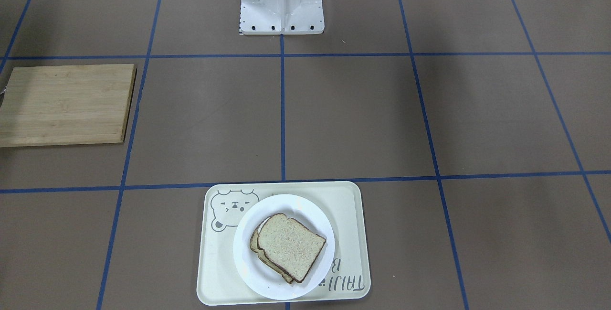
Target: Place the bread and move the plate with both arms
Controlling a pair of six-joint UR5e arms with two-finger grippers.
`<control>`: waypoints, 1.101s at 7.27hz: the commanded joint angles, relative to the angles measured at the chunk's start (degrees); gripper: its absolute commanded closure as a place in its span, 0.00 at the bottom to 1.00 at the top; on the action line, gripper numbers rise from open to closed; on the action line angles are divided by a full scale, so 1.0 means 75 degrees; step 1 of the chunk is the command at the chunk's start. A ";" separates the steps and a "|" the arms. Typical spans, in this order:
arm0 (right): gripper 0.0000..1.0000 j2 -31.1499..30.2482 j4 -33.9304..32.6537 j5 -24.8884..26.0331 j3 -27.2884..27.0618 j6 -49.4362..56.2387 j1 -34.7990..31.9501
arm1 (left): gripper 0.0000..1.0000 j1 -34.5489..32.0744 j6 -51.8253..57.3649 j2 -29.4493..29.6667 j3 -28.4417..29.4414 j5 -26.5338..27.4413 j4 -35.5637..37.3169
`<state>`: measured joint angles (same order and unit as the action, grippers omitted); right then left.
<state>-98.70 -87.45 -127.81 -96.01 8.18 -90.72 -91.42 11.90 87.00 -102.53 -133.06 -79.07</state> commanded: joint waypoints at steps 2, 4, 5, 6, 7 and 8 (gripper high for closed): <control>0.00 0.0000 0.0000 -0.0021 0.0004 -0.0001 0.0002 | 0.02 0.0002 -0.0005 -0.0174 -0.0263 -0.0013 -0.0004; 0.00 0.0000 0.0000 -0.0021 -0.0007 -0.0001 0.0002 | 0.02 0.0002 -0.0005 -0.0185 -0.0263 -0.0013 0.0007; 0.00 0.0000 0.0000 -0.0021 -0.0007 -0.0013 0.0002 | 0.02 0.0002 -0.0005 -0.0185 -0.0251 -0.0013 0.0007; 0.00 0.0000 0.0000 -0.0021 -0.0007 -0.0013 0.0002 | 0.02 0.0002 0.0018 -0.0301 -0.0297 -0.0025 -0.0016; 0.00 0.0000 0.0000 -0.0021 -0.0007 -0.0001 0.0002 | 0.02 0.0002 0.0018 -0.0314 -0.0333 -0.0025 -0.0005; 0.00 0.0000 0.0000 -0.0021 -0.0007 -0.0001 0.0002 | 0.02 0.0002 0.0018 -0.0361 -0.0333 -0.0025 -0.0004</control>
<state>-98.70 -87.45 -127.97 -96.06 8.14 -90.70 -91.41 12.02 84.70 -104.90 -133.23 -79.11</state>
